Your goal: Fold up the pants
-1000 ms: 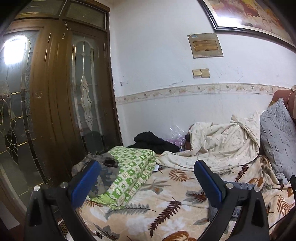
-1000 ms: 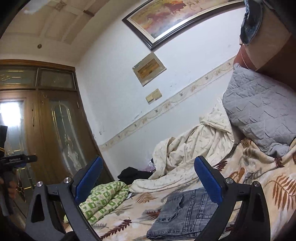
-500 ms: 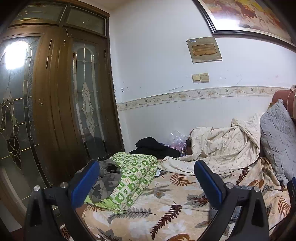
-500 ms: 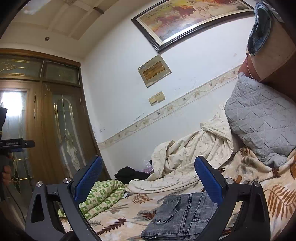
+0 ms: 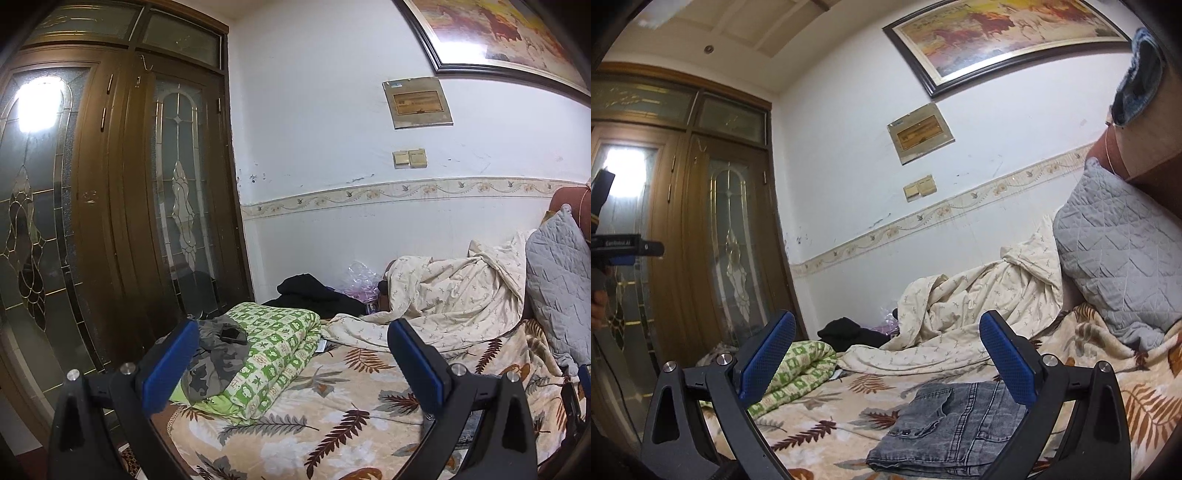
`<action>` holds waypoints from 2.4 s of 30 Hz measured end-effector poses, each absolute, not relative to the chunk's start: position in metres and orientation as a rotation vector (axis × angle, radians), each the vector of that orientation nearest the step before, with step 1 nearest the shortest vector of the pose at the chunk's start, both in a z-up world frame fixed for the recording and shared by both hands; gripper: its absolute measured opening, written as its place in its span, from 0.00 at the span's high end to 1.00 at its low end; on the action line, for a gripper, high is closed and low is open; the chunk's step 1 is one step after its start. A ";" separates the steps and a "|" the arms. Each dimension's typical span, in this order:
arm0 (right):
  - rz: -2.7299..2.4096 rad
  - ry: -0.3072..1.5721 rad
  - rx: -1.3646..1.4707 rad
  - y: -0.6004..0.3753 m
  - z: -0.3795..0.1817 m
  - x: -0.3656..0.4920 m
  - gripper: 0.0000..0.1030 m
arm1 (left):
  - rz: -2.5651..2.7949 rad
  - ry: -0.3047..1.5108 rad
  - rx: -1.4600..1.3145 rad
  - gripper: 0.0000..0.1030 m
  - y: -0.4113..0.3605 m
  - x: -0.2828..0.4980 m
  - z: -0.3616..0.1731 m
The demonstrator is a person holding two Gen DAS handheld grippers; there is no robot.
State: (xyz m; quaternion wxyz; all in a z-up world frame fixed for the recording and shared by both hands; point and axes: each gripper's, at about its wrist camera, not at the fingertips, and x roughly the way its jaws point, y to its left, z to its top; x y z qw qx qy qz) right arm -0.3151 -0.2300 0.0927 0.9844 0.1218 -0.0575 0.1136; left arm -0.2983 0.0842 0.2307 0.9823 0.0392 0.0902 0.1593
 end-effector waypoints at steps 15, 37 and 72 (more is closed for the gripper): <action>0.216 -0.117 0.206 -0.226 0.092 -0.320 0.02 | 0.291 0.215 0.087 0.00 0.073 -0.286 0.218; 0.159 -0.112 0.175 -0.235 0.090 -0.327 0.02 | 0.179 0.335 0.105 0.00 0.045 -0.242 0.175; 0.119 -0.041 0.185 -0.223 0.082 -0.304 0.02 | 0.157 0.370 0.093 0.00 0.050 -0.229 0.163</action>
